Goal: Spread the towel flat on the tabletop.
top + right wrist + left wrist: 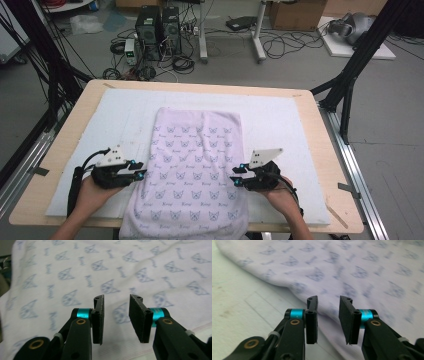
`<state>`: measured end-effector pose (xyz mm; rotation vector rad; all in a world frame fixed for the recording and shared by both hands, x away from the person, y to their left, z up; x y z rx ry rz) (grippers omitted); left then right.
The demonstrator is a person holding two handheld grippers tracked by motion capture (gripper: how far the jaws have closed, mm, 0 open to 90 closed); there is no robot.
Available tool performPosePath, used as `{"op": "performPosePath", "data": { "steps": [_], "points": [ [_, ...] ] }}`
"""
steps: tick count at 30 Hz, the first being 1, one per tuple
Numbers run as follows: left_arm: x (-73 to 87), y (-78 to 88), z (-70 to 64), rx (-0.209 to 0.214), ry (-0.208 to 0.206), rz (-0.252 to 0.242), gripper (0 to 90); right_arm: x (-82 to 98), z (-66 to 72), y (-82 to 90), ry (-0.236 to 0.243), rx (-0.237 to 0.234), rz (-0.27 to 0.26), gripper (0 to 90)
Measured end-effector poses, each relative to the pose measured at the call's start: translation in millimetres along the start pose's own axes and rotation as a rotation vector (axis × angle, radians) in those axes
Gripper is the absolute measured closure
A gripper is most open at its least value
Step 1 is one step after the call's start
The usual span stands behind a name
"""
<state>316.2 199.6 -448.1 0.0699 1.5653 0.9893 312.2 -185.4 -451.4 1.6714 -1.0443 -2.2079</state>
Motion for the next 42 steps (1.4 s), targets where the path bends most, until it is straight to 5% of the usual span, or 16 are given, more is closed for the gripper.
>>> {"op": "performPosePath", "data": {
  "steps": [4, 8, 17, 22, 25, 27, 32, 35, 36, 39, 40, 42],
  "points": [
    [-6.0, -18.3, 26.8, -0.045, 0.041, 0.028, 63.1, -2.2, -16.3, -4.4, -0.029, 0.018, -0.018, 62.8],
    [-10.2, -36.3, 44.9, -0.025, 0.120, 0.043, 59.4, -6.2, -24.9, -5.1, -0.050, 0.029, -0.045, 60.4],
    [-26.3, -59.4, 67.1, -0.074, 0.154, 0.057, 55.1, -12.6, -37.6, -18.5, -0.034, 0.039, -0.002, 60.1],
    [-19.7, -71.7, 78.1, -0.085, 0.235, 0.105, 51.7, -11.6, -38.2, -18.0, -0.036, 0.042, 0.001, 58.4],
    [-17.9, -74.9, 80.2, -0.103, 0.248, 0.116, 59.0, -11.6, -36.4, -18.8, -0.036, 0.040, 0.006, 57.8],
    [-20.0, -75.0, 80.5, -0.079, 0.259, 0.114, 78.3, -11.8, -35.0, -21.2, -0.025, 0.037, 0.015, 57.5],
    [-41.7, -69.7, 78.3, -0.175, 0.204, 0.071, 87.8, -12.5, -32.3, -20.9, -0.018, 0.038, 0.016, 57.3],
    [-62.0, -76.6, 62.5, -0.149, 0.143, 0.071, 87.8, -13.5, -33.1, -16.2, -0.020, 0.040, -0.005, 57.2],
    [-69.6, -82.5, 52.9, -0.123, 0.110, 0.072, 87.7, -13.6, -33.1, -15.0, -0.023, 0.038, -0.009, 57.2],
    [-86.0, -108.3, 13.8, 0.090, 0.001, 0.097, 82.8, -13.2, -33.2, -15.1, -0.026, 0.041, -0.007, 56.6],
    [-88.3, -114.0, 2.9, 0.122, -0.053, 0.125, 76.5, -13.0, -32.7, -15.8, -0.026, 0.040, -0.001, 56.0],
    [-91.0, -118.4, -4.0, 0.130, -0.077, 0.124, 68.6, -12.2, -31.2, -16.5, -0.018, 0.048, 0.012, 55.5]
  ]
}}
Point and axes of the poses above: each handheld gripper's, and its own axes: y roughly backward along the jaws, x roughly out of its underside, z roughly to its left, the point moved 5 cm from there along -y, roughly forward along the jaws, and after that the axes turned 7 degrees about -y, right-handed, at the moved point
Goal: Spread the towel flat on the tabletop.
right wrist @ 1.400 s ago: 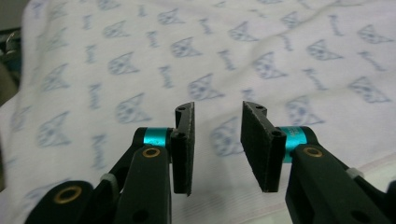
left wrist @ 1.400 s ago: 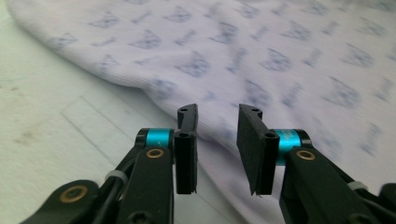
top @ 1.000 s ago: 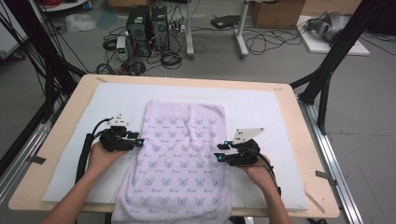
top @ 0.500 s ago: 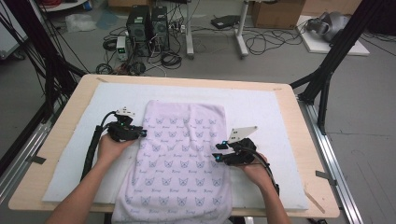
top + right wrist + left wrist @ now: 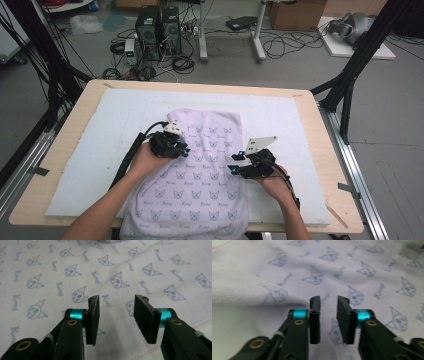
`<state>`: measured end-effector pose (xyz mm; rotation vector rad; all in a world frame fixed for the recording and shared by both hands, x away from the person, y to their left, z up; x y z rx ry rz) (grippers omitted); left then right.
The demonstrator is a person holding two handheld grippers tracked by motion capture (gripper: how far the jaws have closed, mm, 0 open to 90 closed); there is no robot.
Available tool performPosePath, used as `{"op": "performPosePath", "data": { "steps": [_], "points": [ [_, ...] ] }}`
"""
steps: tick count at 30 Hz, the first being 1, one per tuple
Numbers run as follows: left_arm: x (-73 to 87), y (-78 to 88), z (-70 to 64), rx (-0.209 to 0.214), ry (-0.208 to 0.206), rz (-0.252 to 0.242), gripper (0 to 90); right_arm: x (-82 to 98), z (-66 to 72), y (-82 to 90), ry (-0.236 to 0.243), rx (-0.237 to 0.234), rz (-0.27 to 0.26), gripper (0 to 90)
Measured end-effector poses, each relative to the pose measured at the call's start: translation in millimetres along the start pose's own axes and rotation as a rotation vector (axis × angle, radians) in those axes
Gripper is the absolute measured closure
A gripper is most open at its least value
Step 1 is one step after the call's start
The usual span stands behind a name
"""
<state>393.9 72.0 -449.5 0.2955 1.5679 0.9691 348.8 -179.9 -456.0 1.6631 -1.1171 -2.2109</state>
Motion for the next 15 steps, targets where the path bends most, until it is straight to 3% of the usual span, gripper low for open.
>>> {"op": "performPosePath", "data": {
  "steps": [2, 7, 11, 13, 15],
  "points": [
    [1.3, 4.3, 6.3, -0.015, 0.019, -0.016, 66.1, 1.1, 1.6, 1.1, 0.004, -0.001, 0.002, 55.4],
    [8.7, 24.9, 36.4, -0.114, 0.137, -0.073, 67.5, 1.2, -0.4, 2.4, -0.004, 0.007, -0.010, 54.4],
    [21.7, 17.2, 54.0, -0.151, 0.220, -0.029, 59.0, 0.1, 0.9, 1.4, 0.006, 0.008, -0.011, 54.3],
    [25.6, 9.5, 57.9, -0.124, 0.248, -0.025, 54.6, 0.1, 0.9, 1.5, 0.013, 0.010, -0.011, 54.2],
    [26.0, 2.4, 60.4, -0.091, 0.283, -0.056, 52.5, -0.2, 0.9, 1.4, 0.013, 0.013, -0.016, 54.2]
  ]
}}
Point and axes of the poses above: each handheld gripper's, and its own axes: y roughly backward along the jaws, x roughly out of its underside, z roughly to its left, the point moved 5 cm from there along -y, roughly forward along the jaws, and after that the axes turned 7 degrees about -y, right-handed, at the moved point
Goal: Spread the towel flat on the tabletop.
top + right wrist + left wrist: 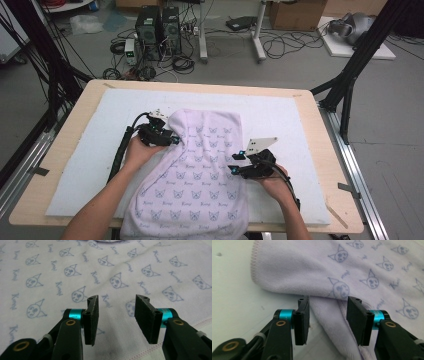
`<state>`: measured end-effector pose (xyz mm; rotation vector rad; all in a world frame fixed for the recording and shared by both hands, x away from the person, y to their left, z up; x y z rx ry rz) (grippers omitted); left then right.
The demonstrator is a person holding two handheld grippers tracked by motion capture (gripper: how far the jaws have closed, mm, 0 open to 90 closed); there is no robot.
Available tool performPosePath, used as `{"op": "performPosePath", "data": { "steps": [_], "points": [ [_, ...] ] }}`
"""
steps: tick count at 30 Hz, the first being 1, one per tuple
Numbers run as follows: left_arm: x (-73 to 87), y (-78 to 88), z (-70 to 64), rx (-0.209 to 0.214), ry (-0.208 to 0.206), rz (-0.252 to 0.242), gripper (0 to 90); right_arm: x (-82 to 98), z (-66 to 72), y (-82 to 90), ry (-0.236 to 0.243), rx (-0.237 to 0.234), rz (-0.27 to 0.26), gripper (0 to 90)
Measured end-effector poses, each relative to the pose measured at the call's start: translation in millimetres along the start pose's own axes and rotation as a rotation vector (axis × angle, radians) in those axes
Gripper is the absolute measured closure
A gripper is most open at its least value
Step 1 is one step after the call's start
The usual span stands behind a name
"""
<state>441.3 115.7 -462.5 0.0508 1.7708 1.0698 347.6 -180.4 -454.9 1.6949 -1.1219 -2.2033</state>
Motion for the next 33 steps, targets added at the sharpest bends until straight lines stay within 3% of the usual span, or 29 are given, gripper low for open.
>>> {"op": "performPosePath", "data": {
  "steps": [1, 4, 6, 8, 12, 14, 17, 19, 22, 25, 27, 30, 33],
  "points": [
    [-0.7, -3.9, 1.1, 0.028, 0.022, -0.003, 52.6, 0.1, -0.1, -0.2, 0.001, 0.000, 0.001, 54.2],
    [-5.7, -14.8, 7.3, 0.030, 0.053, 0.021, 50.6, 0.6, -0.1, -1.5, 0.003, 0.000, 0.009, 54.2],
    [-11.7, -17.2, 11.3, 0.022, 0.069, -0.011, 50.9, 0.6, 0.4, -2.2, 0.014, 0.002, 0.014, 54.2],
    [-17.5, -20.2, 14.7, 0.010, 0.080, -0.009, 60.2, 0.5, 0.8, -2.4, 0.014, 0.004, 0.014, 54.3],
    [-29.2, -25.2, 16.7, -0.001, 0.060, -0.018, 86.1, 0.1, 0.2, -1.5, 0.015, 0.005, 0.008, 54.3],
    [-36.3, -27.8, 13.4, -0.009, 0.038, -0.021, 89.4, 0.2, -0.1, -0.5, 0.014, 0.007, 0.006, 54.3],
    [-46.4, -32.8, -0.2, 0.017, -0.010, -0.023, 89.5, 0.0, -0.6, 0.4, 0.009, 0.009, 0.000, 54.2],
    [-48.8, -29.4, -6.4, 0.003, -0.051, -0.024, 86.9, 0.6, -0.2, 1.5, 0.011, 0.014, 0.006, 54.0],
    [-42.7, -15.9, 1.2, -0.041, -0.082, -0.014, 76.6, 0.9, 0.9, 3.0, 0.015, 0.021, 0.010, 53.7],
    [-32.3, -2.5, 12.1, -0.035, -0.052, -0.057, 74.5, 0.3, 1.7, 1.8, 0.023, 0.023, 0.013, 53.5],
    [-23.6, 0.9, 18.9, -0.026, -0.029, -0.049, 73.5, 0.3, 2.7, 0.0, 0.028, 0.023, 0.020, 53.5],
    [-13.7, -0.5, 25.3, -0.014, 0.006, -0.055, 71.6, 0.4, 3.5, -1.0, 0.035, 0.024, 0.030, 53.4],
    [-9.2, -7.8, 26.1, 0.001, 0.017, -0.032, 63.8, 0.4, 3.2, -1.0, 0.032, 0.026, 0.028, 53.1]
  ]
}}
Point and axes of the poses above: each handheld gripper's, and its own axes: y roughly backward along the jaws, x roughly out of its underside, z roughly to its left, the point moved 5 cm from there along -y, roughly forward along the jaws, and after that the axes turned 7 degrees about -y, right-handed, at the moved point
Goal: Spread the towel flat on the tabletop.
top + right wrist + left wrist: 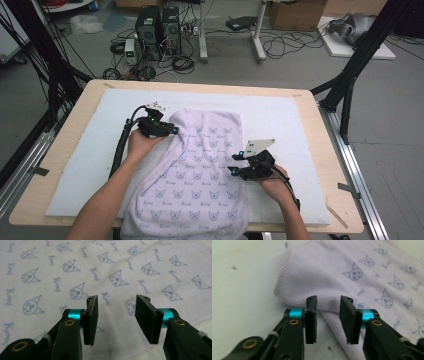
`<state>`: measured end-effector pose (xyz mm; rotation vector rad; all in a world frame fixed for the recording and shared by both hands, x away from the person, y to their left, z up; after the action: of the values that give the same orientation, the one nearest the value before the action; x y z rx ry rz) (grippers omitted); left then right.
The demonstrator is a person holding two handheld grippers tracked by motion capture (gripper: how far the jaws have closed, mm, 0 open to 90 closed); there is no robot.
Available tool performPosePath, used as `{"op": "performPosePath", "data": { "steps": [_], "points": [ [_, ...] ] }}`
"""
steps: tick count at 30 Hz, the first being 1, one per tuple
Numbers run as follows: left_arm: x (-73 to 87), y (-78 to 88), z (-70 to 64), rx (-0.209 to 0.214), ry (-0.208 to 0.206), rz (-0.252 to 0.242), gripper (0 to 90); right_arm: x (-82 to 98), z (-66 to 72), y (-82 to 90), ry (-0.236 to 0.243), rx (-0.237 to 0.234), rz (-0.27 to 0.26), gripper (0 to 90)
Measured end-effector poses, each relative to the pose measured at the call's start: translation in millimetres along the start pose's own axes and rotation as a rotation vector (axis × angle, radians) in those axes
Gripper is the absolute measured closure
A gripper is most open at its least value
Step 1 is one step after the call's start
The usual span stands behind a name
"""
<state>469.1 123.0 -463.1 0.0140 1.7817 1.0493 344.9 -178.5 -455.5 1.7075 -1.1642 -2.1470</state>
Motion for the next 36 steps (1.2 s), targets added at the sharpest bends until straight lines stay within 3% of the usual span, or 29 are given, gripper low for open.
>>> {"op": "performPosePath", "data": {
  "steps": [2, 5, 8, 9, 14, 17, 19, 24, 26, 29, 31, 32, 36],
  "points": [
    [0.7, -6.0, -1.1, 0.000, 0.011, 0.006, 58.0, 0.1, -0.5, 0.2, 0.000, 0.001, -0.002, 53.1],
    [1.8, -12.7, 0.5, -0.033, 0.036, 0.013, 47.7, 0.0, -0.7, 0.6, 0.005, 0.008, -0.002, 53.2],
    [1.5, -15.1, 2.9, -0.037, 0.075, -0.001, 48.0, -0.4, -0.1, 0.6, 0.005, 0.007, -0.006, 53.2],
    [1.0, -15.5, 3.8, -0.042, 0.085, -0.004, 49.8, -0.4, 0.0, 0.6, 0.008, 0.007, -0.003, 53.2],
    [-4.6, -17.6, 3.1, -0.045, 0.092, -0.021, 82.2, -0.9, 0.9, -0.3, 0.011, 0.004, -0.005, 53.2],
    [-8.1, -17.9, 2.9, -0.043, 0.083, -0.008, 86.1, -1.0, 0.6, 0.3, 0.010, 0.007, -0.005, 53.2],
    [-10.9, -17.0, 1.6, -0.045, 0.089, -0.024, 86.3, -1.0, 0.4, 0.7, 0.011, 0.006, -0.008, 53.2],
    [-20.8, -16.0, -7.1, -0.049, 0.050, -0.049, 86.4, -1.0, 0.3, 0.8, 0.012, 0.008, -0.008, 53.2],
    [-30.6, -16.8, -17.3, -0.035, 0.004, -0.061, 86.4, -1.0, -0.2, 0.6, 0.013, 0.009, -0.009, 53.2],
    [-50.7, -20.8, -42.8, 0.043, -0.093, -0.099, 85.5, -0.5, -0.5, 0.1, 0.007, 0.008, -0.008, 53.2],
    [-59.3, -22.9, -55.6, 0.063, -0.174, -0.081, 79.0, -0.2, -0.2, 0.1, 0.005, 0.008, -0.006, 53.1],
    [-60.9, -23.5, -58.0, 0.059, -0.189, -0.071, 73.2, 0.1, -0.4, 0.8, 0.008, 0.010, -0.002, 53.0],
    [-53.4, -21.8, -50.9, 0.063, -0.172, -0.028, 72.4, 0.1, 0.2, 2.7, 0.006, 0.013, -0.005, 52.6]
  ]
}}
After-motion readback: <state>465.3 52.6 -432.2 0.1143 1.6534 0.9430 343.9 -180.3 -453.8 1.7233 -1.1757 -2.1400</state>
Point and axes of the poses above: each handheld gripper's, and its own axes: y roughly backward along the jaws, x roughly out of its underside, z roughly to its left, the point moved 5 cm from there along -y, roughly forward along the jaws, and after that the axes turned 7 degrees about -y, right-handed, at the moved point
